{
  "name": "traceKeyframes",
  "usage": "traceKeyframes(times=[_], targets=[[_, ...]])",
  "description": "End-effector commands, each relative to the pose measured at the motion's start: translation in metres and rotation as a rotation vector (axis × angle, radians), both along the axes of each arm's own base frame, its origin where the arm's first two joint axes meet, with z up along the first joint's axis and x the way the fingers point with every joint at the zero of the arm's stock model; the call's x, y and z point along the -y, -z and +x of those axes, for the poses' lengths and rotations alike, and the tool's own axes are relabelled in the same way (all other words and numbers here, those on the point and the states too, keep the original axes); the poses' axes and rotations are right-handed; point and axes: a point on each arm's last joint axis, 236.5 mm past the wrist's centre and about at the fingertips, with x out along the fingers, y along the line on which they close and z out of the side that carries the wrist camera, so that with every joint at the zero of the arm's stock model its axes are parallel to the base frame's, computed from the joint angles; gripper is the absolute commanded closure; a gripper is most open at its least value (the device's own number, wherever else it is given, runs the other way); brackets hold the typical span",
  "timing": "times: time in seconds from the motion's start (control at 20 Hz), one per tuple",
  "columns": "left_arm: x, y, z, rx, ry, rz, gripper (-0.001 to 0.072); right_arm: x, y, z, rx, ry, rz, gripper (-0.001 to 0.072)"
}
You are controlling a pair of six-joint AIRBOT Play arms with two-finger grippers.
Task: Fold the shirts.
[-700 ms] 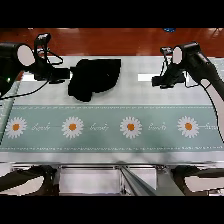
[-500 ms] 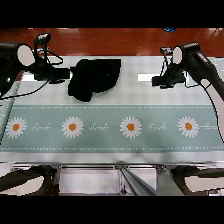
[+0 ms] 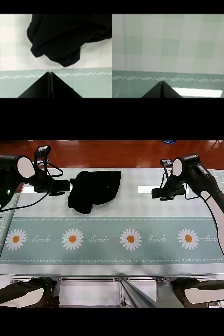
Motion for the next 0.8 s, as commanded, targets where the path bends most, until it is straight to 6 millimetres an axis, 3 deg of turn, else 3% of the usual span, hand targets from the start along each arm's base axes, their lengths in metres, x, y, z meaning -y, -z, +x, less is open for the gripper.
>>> traceKeyframes(times=[0.0,0.15,0.3,0.35,0.4,0.55,0.75], targets=[[0.0,0.0,0.0,0.0,0.0,0.001,0.0688,0.0,0.0,0.001,0.002,-0.001,0.0,0.0687],[0.002,-0.005,0.013,0.056,-0.002,-0.011,0.0688,-0.001,-0.004,0.021,0.092,-0.013,0.001,0.0688],[0.008,-0.014,0.042,0.178,-0.005,-0.038,0.0655,-0.003,-0.005,0.026,0.113,-0.015,0.007,0.0684],[0.01,-0.016,0.054,0.223,-0.006,-0.046,0.054,-0.002,-0.006,0.028,0.119,-0.017,0.004,0.0585],[0.013,-0.02,0.069,0.281,-0.007,-0.059,0.0189,-0.001,-0.005,0.027,0.112,-0.03,-0.002,0.033],[0.028,-0.033,0.106,0.418,0.079,-0.046,0.0201,-0.001,-0.001,0.007,0.024,-0.094,-0.031,0.0307],[0.051,-0.003,0.143,0.405,0.299,0.072,0.0203,-0.012,-0.003,-0.005,-0.004,-0.129,-0.063,0.0307]])
